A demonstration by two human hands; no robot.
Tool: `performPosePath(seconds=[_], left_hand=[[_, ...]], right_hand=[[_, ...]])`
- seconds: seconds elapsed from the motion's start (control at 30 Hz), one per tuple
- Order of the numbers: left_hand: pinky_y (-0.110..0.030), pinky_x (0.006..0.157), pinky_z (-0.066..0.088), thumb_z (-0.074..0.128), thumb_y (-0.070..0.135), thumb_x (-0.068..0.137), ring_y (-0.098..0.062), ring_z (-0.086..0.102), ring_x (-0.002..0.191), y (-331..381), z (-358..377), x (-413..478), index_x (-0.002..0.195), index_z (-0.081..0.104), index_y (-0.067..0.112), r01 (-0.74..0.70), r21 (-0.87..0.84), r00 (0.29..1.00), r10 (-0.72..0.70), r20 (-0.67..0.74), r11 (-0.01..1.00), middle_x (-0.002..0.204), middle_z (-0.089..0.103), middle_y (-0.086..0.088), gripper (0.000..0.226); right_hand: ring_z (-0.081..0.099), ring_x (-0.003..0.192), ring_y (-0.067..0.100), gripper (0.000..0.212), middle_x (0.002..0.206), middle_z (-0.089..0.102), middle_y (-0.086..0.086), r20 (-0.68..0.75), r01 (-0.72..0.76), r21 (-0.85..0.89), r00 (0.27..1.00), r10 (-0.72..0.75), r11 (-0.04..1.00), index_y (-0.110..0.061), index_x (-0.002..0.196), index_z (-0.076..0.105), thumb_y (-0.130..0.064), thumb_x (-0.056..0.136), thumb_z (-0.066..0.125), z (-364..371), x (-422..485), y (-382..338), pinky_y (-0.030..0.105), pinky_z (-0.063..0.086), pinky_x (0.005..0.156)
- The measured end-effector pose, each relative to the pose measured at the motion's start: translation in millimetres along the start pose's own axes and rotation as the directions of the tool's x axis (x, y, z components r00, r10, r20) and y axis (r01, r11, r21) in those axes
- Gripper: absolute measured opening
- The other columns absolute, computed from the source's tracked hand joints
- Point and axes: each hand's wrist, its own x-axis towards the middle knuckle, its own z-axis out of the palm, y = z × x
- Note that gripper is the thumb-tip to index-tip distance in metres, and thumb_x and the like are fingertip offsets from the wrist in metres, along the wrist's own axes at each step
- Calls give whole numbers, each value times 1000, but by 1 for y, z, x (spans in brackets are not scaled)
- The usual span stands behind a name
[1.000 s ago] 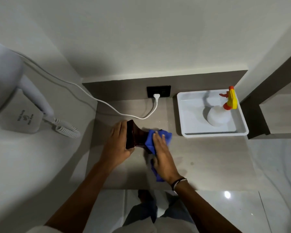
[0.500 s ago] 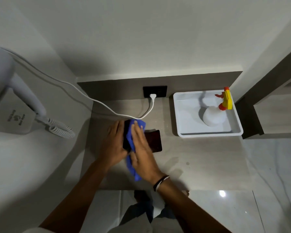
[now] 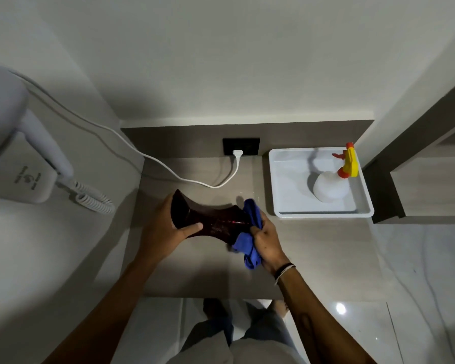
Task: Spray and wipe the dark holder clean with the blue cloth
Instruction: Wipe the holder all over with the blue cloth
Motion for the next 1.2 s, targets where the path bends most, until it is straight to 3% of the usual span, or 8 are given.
performPosePath(seconds=[0.17,0.3,0.47,0.6,0.7,0.93,1.07,1.2], left_hand=[[-40,115,40,71,88,68,-25,45,149,1,-9,4,164,12,49,82,76,983,-93,156,994,166,43,0,120],[-52,124,35,92,80,42,-23,24,158,-1,-12,-4,164,-2,52,-37,222,939,-42,340,974,177,10,1,157],[-49,104,53,99,30,50,-32,56,129,1,-2,-6,143,46,17,-202,383,979,172,110,901,142,54,-6,108],[-44,93,55,89,28,58,-30,62,116,13,7,-7,132,57,12,-232,298,973,225,58,926,127,64,-9,82],[-51,90,56,77,28,65,-38,66,107,15,13,-6,125,64,4,-318,336,947,315,63,886,116,69,-15,65],[-46,104,53,98,25,56,-33,47,137,18,12,-10,154,43,11,-171,380,985,149,86,909,150,49,-9,113],[-47,99,54,91,30,56,-38,54,128,27,14,-10,148,50,7,-165,358,986,151,67,919,142,56,-14,103],[-49,98,55,90,29,58,-39,59,124,22,8,-11,143,54,5,-173,400,985,156,77,900,136,60,-15,95]], right_hand=[[66,131,48,50,137,72,26,21,-171,294,985,173,940,-1,148,54,14,104,36,-1,10,-8,59,53,114],[61,135,52,49,141,65,36,-21,-150,330,986,167,932,4,146,54,17,102,35,1,21,-10,63,45,121],[41,157,31,74,170,40,14,-90,167,-260,976,-196,951,-7,166,33,19,98,45,12,5,-11,41,28,134],[3,166,1,98,181,4,-9,275,526,-437,850,-449,730,-23,172,9,18,93,51,49,-26,3,34,12,138],[-12,169,16,117,181,-14,-8,489,704,-465,710,-507,537,-31,170,-11,17,85,54,76,-37,13,44,5,136],[-26,162,29,102,171,-30,-2,310,411,-841,899,-309,351,-18,166,-13,9,99,58,14,-10,27,56,10,137],[-17,167,27,109,178,-27,-7,405,608,-601,791,-458,519,-26,169,-18,5,93,54,66,-28,18,56,3,135],[-17,168,25,106,179,-23,0,496,676,-638,727,-475,368,-23,170,-16,-3,94,55,62,-26,27,49,-3,134]])
